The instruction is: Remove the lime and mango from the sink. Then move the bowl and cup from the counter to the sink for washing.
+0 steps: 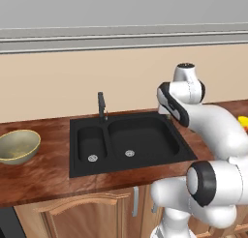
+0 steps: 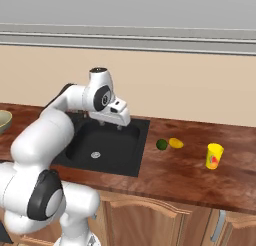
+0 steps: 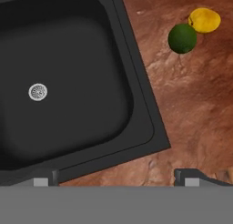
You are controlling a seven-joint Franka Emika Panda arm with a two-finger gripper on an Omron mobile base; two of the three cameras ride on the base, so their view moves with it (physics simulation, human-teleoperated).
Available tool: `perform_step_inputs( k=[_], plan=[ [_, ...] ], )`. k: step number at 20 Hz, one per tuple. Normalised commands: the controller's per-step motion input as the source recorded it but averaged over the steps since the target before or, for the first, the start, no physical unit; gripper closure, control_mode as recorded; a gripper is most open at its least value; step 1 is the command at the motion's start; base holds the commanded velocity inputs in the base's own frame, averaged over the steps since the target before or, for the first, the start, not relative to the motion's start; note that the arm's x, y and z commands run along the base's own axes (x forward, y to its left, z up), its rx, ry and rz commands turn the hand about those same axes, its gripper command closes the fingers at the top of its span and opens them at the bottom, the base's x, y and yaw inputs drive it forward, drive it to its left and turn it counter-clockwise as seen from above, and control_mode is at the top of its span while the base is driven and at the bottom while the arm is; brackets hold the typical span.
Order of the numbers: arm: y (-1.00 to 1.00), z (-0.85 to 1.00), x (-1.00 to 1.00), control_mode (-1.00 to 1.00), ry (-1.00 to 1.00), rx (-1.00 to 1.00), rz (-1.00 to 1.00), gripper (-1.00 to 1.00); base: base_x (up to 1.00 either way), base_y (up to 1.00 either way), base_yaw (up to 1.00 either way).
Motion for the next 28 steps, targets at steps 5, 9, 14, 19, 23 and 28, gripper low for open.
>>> perform_step_inputs(
  k=[5,9,14,19,23,28],
  plan=[
    [0.36,0.05,-0.15,-1.0,0.0,0.0,-0.03,-1.0,0.0,0.0,0.0],
    [0.37,0.01,-0.12,-1.0,0.0,0.0,-0.02,-1.0,0.0,0.0,0.0],
    [0.39,0.0,-0.1,-1.0,0.0,0.0,0.0,-1.0,0.0,0.0,0.0],
    [0.37,0.0,-0.1,-1.0,0.0,0.0,0.0,-1.0,0.0,0.0,0.0],
    [0.39,0.0,-0.07,-1.0,0.01,0.0,0.0,-1.0,0.0,0.0,0.0],
    [0.41,0.0,-0.04,-1.0,0.01,0.0,0.0,-1.0,0.0,0.0,0.0]
  ],
)
